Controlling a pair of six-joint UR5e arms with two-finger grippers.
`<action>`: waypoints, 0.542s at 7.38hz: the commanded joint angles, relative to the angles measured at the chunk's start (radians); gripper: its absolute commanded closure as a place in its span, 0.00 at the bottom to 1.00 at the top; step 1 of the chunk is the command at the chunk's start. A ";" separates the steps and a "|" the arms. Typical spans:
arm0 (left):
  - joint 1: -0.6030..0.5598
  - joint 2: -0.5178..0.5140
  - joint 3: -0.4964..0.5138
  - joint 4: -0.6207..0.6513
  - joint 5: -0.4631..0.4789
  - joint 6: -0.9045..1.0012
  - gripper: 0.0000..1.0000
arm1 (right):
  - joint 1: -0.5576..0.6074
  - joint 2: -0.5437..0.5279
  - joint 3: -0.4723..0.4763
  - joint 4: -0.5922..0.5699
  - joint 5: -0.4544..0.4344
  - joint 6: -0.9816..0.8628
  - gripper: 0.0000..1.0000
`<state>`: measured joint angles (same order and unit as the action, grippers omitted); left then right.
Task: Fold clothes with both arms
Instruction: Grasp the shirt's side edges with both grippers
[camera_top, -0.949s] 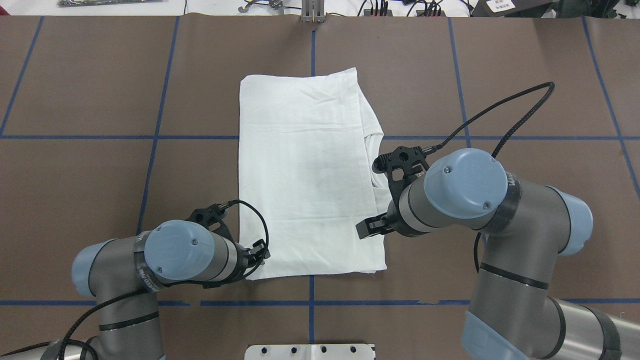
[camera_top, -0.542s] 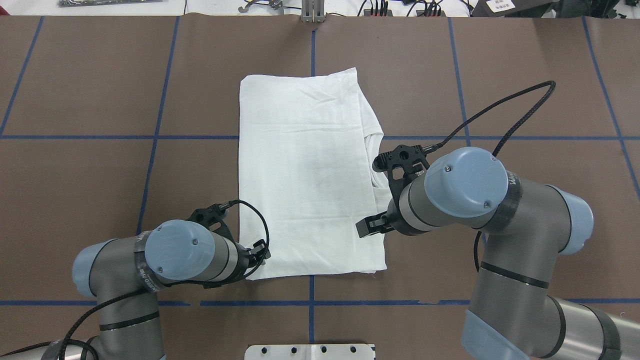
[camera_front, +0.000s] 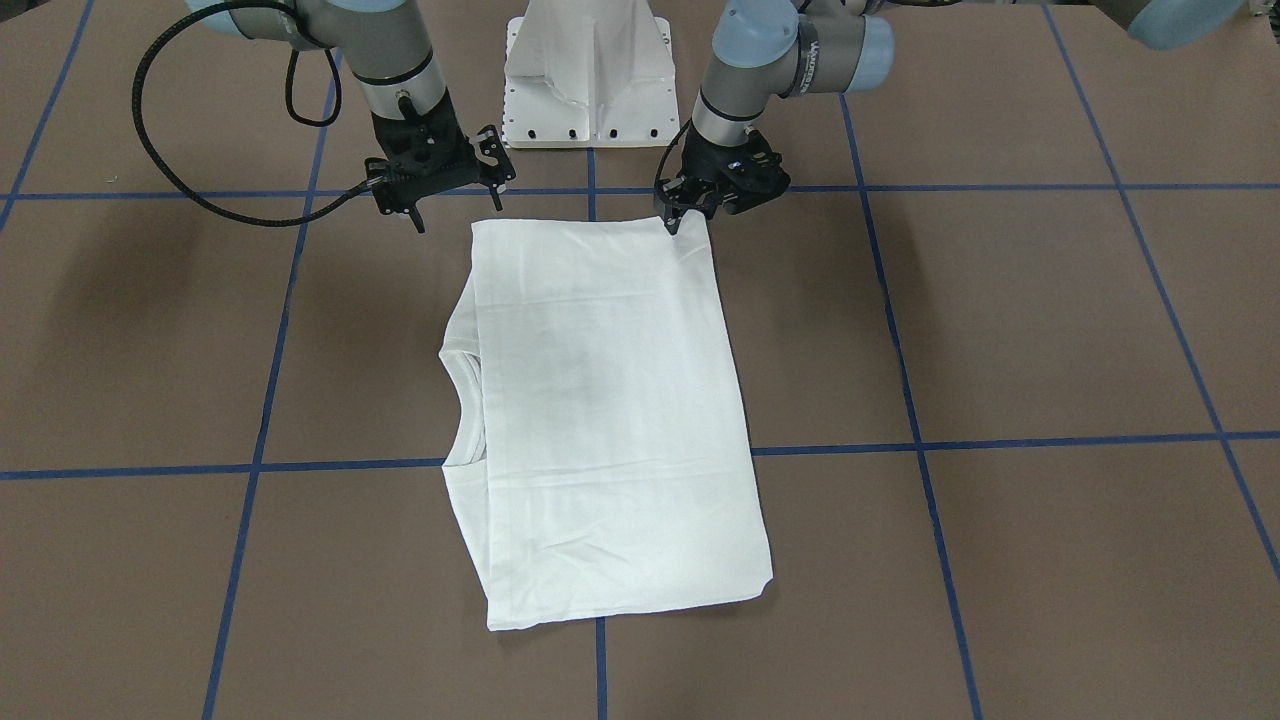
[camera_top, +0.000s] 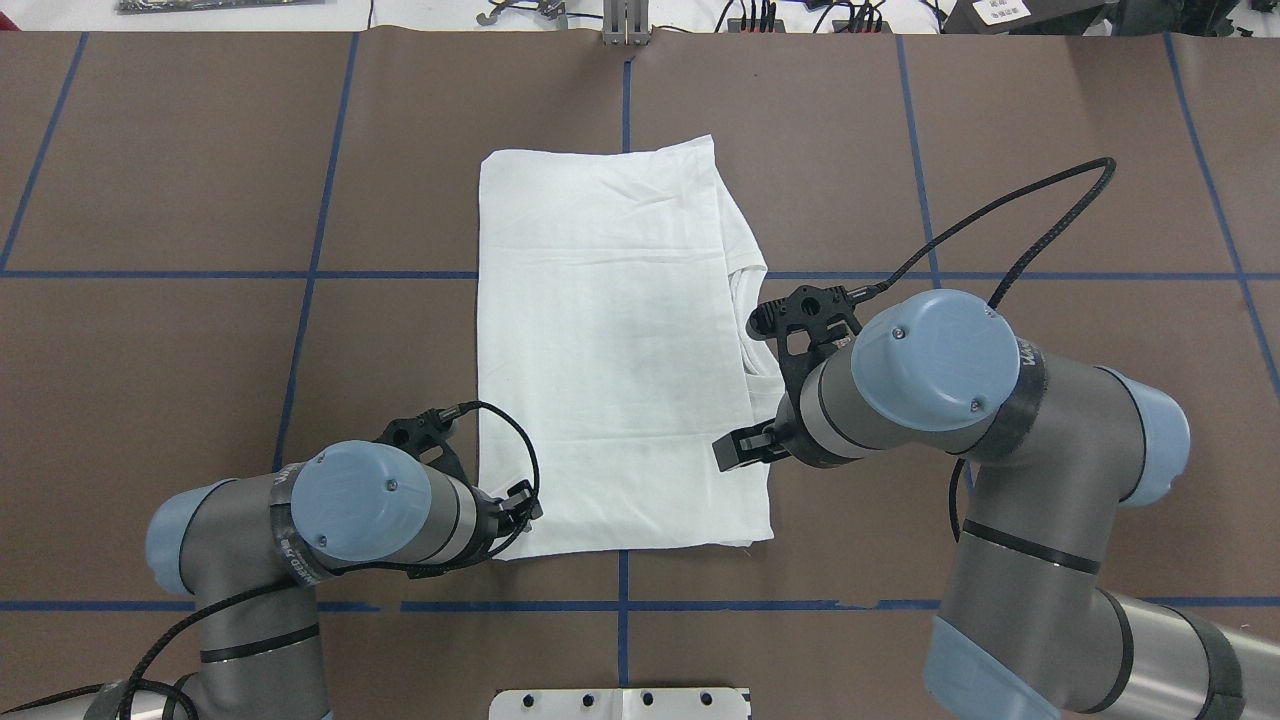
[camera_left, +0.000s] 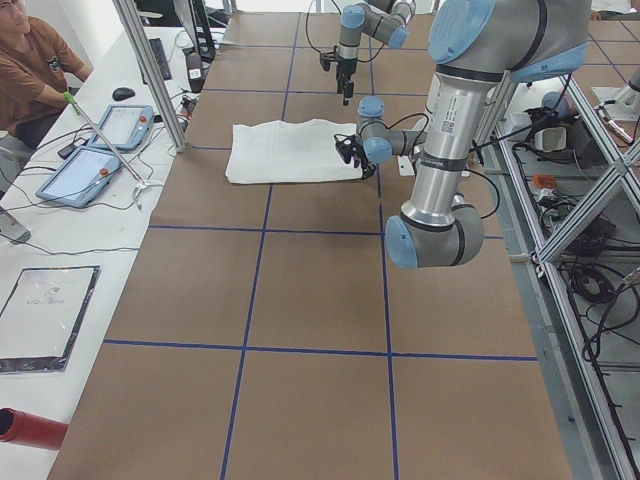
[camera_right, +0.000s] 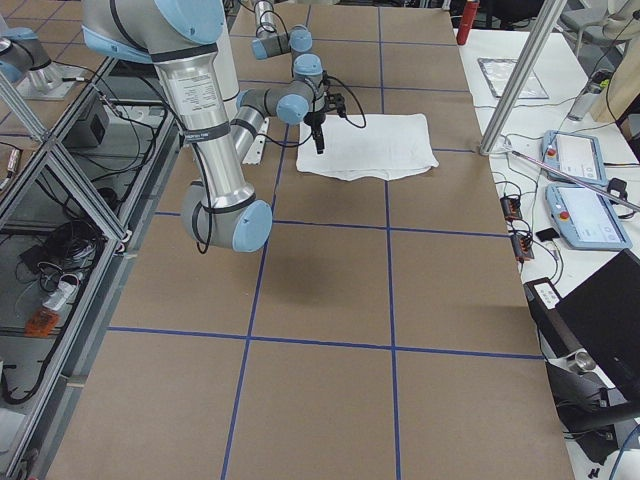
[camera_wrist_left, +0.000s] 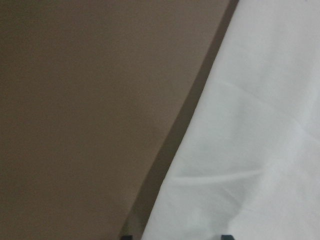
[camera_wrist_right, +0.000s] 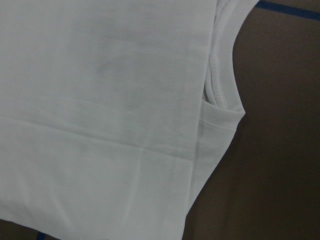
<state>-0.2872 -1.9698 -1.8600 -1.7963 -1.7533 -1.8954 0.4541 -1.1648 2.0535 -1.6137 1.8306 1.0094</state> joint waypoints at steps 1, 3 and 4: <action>0.000 0.000 0.011 0.000 0.000 -0.001 0.33 | 0.001 0.002 0.004 0.000 -0.001 0.000 0.00; 0.002 -0.001 0.012 0.000 0.000 -0.001 0.33 | 0.001 0.002 0.014 0.000 -0.002 0.002 0.00; 0.002 -0.001 0.012 0.000 0.000 -0.001 0.41 | 0.003 -0.001 0.017 0.000 -0.001 0.000 0.00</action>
<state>-0.2856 -1.9710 -1.8491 -1.7963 -1.7533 -1.8960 0.4560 -1.1634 2.0665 -1.6137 1.8290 1.0104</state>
